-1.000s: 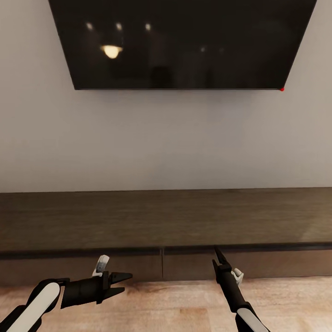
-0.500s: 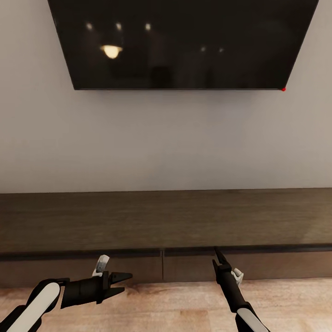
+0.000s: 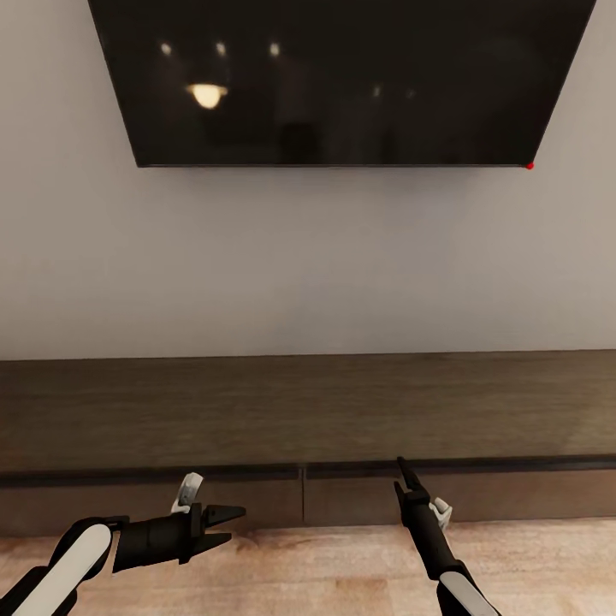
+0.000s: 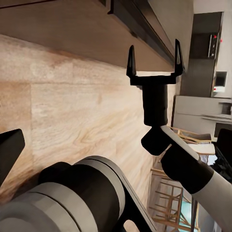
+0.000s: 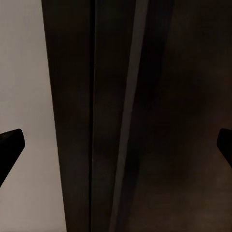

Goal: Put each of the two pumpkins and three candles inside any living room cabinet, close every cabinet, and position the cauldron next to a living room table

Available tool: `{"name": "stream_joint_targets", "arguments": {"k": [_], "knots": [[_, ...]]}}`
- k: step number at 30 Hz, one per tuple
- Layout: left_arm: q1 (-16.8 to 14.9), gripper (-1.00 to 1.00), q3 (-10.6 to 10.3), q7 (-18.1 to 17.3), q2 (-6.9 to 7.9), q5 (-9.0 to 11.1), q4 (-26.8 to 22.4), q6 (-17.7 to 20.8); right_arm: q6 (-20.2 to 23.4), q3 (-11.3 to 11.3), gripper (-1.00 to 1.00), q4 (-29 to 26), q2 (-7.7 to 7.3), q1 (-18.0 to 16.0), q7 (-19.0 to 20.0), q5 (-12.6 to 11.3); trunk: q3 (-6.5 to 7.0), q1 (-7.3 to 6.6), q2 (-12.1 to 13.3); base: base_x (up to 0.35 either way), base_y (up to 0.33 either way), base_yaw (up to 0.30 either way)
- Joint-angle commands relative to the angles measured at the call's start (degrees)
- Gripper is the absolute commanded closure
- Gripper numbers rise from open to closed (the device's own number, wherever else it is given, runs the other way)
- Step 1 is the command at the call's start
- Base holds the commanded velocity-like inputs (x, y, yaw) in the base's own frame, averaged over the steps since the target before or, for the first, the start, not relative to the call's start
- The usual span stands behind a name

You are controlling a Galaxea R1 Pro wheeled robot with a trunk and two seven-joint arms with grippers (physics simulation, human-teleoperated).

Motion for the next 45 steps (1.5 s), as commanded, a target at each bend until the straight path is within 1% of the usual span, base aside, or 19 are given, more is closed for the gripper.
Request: {"name": "stream_joint_targets", "arguments": {"k": [1,3,4,45], "knots": [[0.0,-1.00,-0.1,-0.4,0.04,-0.3,0.0,0.0,0.2,0.4,-1.00,0.0,-0.06,0.0,0.2,-0.6,-0.05,-0.01,0.0,0.002,0.001,0.000],[0.0,-1.00,-0.1,-0.4,0.04,-0.3,0.0,0.0,0.2,0.4,-1.00,0.0,-0.06,0.0,0.1,-0.6,-0.05,-0.01,0.0,0.001,0.001,0.000],[0.0,-1.00,-0.1,-0.4,0.04,-0.3,0.0,0.0,0.2,0.4,1.00,0.0,-0.06,0.0,0.0,-0.6,-0.05,-0.01,0.0,0.000,0.000,0.000],[0.0,-1.00,-0.1,-0.4,0.04,-0.3,0.0,0.0,0.2,0.4,1.00,0.1,-0.06,0.0,-0.2,-0.7,-0.05,-0.01,0.0,-0.003,0.000,0.000]]}}
